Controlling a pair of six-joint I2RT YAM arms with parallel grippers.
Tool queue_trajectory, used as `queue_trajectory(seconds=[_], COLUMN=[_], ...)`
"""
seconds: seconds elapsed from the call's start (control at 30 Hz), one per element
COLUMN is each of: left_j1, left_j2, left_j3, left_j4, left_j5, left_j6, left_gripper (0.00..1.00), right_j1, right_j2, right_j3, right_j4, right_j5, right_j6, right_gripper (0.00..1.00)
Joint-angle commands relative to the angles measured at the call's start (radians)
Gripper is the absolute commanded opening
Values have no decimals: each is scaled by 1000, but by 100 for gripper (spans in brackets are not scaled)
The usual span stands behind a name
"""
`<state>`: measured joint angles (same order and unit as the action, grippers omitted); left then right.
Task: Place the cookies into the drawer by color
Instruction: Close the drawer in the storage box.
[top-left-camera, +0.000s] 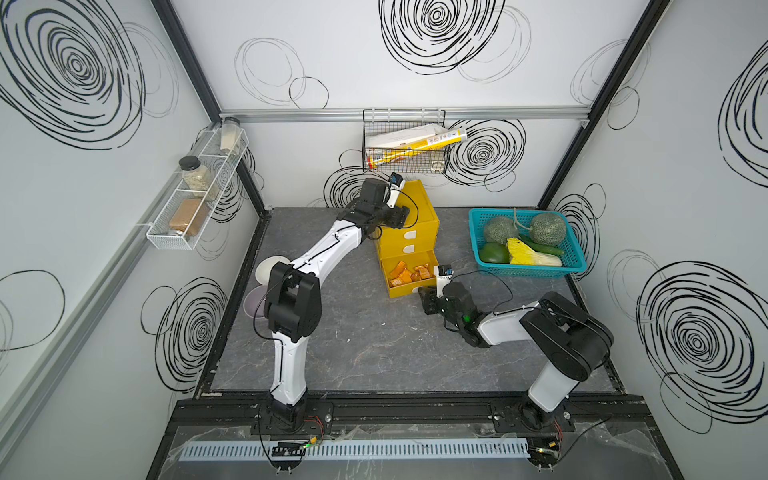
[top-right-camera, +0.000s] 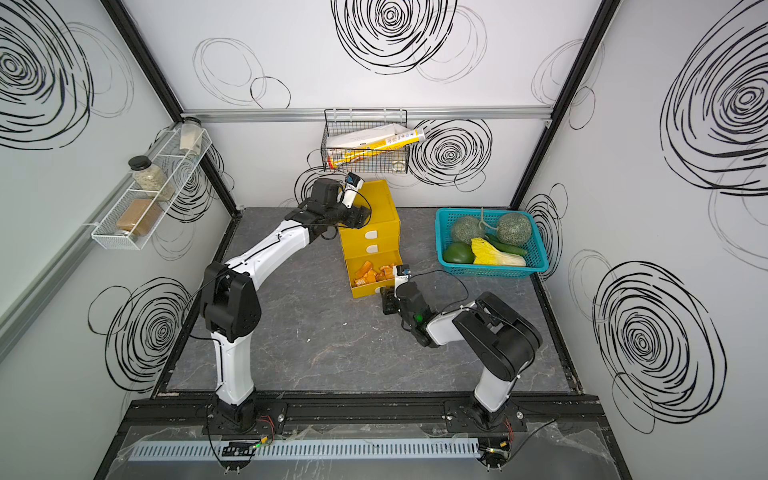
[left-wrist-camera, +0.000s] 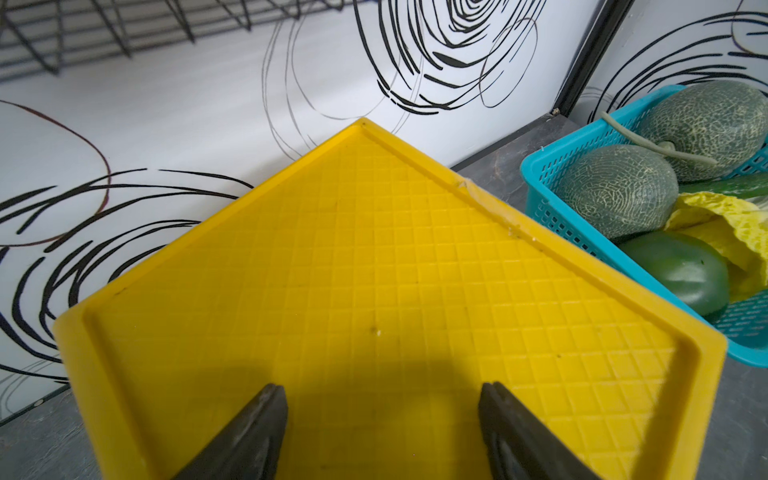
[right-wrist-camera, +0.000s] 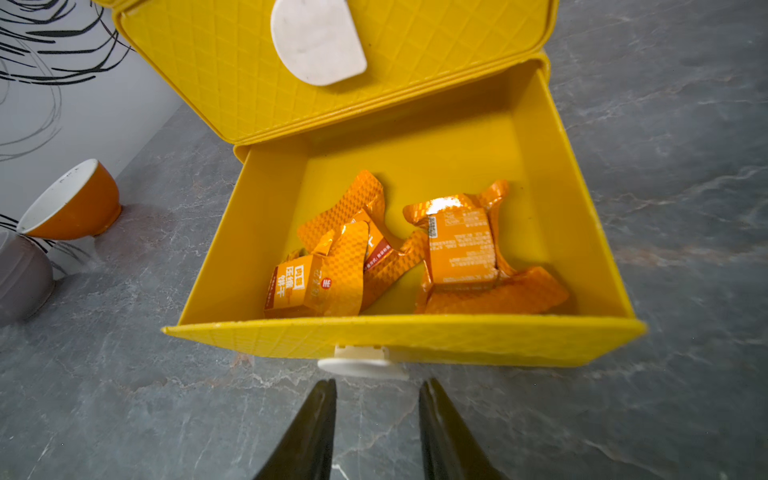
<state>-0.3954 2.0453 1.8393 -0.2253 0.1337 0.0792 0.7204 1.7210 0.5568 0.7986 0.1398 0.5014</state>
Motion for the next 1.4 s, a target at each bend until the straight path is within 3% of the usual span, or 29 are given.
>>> queue_trajectory(seconds=[0.0,0.4,0.63,1.37], left_j1=[23,33,35,47], left_j2=[38,56,65,82], left_j3=[-48,-45,-34,-17], left_j4=[-152,-149,-150,-164], left_j5=[7,24,30,56], left_j6=[-6,-7,-12,-28], left_gripper=[79,79,78,78], right_j1=[-3,-4,-4,-9], right_j2=[30,145,199,348], right_j3=[45,143,199,278], right_j4=[34,67,100,312], right_j5=[-8,-4,5,162], right_j6=[-34,-54,-44,-36], right_gripper=[37,35,17,13])
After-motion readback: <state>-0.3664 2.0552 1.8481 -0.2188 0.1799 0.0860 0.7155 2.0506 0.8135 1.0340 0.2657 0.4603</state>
